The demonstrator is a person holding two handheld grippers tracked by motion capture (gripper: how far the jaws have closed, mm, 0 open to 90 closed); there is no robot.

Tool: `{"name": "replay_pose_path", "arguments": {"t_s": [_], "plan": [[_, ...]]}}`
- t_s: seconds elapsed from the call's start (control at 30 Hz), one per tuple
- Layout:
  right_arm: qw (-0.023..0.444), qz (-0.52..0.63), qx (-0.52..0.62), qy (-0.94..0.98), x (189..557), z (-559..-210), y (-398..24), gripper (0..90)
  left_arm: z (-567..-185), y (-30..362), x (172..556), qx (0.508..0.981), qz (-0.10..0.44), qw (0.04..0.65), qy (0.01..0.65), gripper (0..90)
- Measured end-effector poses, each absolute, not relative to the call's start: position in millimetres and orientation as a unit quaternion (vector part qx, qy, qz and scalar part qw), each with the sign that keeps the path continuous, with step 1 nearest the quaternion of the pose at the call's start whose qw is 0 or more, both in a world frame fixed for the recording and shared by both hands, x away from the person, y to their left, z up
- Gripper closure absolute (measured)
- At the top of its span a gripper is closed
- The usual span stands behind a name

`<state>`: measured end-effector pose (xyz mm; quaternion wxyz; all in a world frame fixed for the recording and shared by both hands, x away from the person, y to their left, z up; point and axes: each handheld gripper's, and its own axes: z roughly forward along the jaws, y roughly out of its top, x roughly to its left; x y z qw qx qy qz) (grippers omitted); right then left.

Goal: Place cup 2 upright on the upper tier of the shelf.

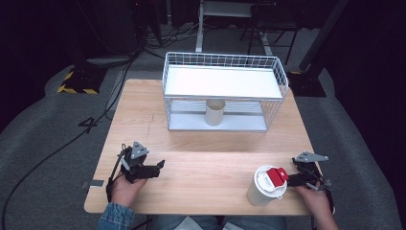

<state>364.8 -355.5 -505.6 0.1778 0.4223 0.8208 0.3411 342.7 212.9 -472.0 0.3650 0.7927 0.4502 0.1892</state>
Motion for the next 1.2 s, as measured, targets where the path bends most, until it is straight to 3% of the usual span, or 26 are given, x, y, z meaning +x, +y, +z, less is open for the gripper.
{"name": "replay_pose_path", "arguments": {"t_s": [0.43,0.6,0.77,1.2], "plan": [[0.178,0.341,0.422,0.821,364.8,-505.6,-355.6,0.7,-497.1,213.0,350.5,0.822,0.166,0.302,0.454,14.3],[0.177,0.342,0.422,0.821,364.7,-505.6,-355.8,0.7,-499.0,214.3,352.2,0.822,0.16,0.303,0.455,13.5],[0.178,0.342,0.423,0.82,364.5,-505.5,-355.7,0.9,-505.4,219.5,354.7,0.819,0.159,0.323,0.448,3.9],[0.183,0.348,0.42,0.818,362.4,-504.4,-356.6,2.0,-505.7,220.8,354.1,0.821,0.153,0.326,0.442,3.5]]}}
